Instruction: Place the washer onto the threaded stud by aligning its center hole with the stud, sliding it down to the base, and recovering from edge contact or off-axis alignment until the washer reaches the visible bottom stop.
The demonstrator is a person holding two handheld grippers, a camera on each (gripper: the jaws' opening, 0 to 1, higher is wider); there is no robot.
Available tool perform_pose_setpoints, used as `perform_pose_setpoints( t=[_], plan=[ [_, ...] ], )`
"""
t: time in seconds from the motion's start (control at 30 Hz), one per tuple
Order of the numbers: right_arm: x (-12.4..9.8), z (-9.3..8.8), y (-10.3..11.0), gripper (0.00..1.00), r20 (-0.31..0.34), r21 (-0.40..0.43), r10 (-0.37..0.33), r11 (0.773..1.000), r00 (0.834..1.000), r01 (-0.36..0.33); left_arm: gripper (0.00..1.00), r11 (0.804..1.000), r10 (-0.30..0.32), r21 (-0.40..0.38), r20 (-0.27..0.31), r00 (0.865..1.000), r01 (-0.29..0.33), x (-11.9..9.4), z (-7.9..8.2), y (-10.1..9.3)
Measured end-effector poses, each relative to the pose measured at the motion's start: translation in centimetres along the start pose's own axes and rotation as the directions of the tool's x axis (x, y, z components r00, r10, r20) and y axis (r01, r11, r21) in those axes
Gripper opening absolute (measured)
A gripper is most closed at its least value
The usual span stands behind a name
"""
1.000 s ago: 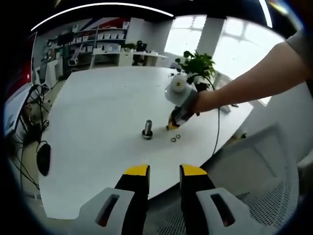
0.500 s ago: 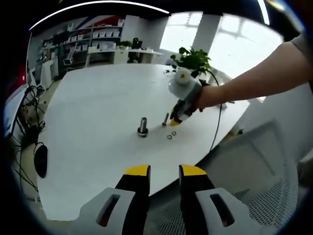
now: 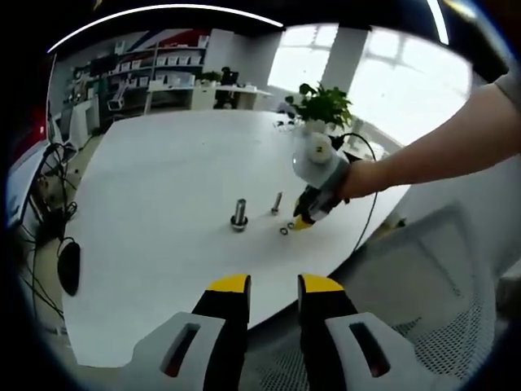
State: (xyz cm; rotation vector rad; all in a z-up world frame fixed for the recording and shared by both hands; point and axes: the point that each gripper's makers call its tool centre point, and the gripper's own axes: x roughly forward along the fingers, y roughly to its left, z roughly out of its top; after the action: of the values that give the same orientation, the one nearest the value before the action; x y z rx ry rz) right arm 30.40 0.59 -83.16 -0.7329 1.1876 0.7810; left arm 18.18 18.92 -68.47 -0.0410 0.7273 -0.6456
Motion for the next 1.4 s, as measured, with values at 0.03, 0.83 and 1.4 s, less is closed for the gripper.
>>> perform_pose_setpoints(
  t=[0.03, 0.83, 1.4],
  plan=[
    [0.0, 0.1, 0.1, 0.22, 0.002, 0.004, 0.003, 1.000, 1.000, -0.003, 0.21, 1.000, 0.002, -0.001, -0.002, 1.000, -0.002, 0.0, -0.1, 0.0],
    [1.0, 0.0, 0.1, 0.16, -0.031, 0.008, 0.084, 0.996, 0.996, -0.084, 0.20, 1.000, -0.004, 0.005, -0.017, 1.000, 0.004, 0.2, -0.2, -0.1],
    [0.9, -0.2, 0.4, 0.16, -0.078, -0.143, 0.088, 0.985, 0.993, -0.098, 0.19, 1.000, -0.014, 0.018, -0.013, 1.000, 0.014, 0.2, -0.1, -0.3]
  ],
)
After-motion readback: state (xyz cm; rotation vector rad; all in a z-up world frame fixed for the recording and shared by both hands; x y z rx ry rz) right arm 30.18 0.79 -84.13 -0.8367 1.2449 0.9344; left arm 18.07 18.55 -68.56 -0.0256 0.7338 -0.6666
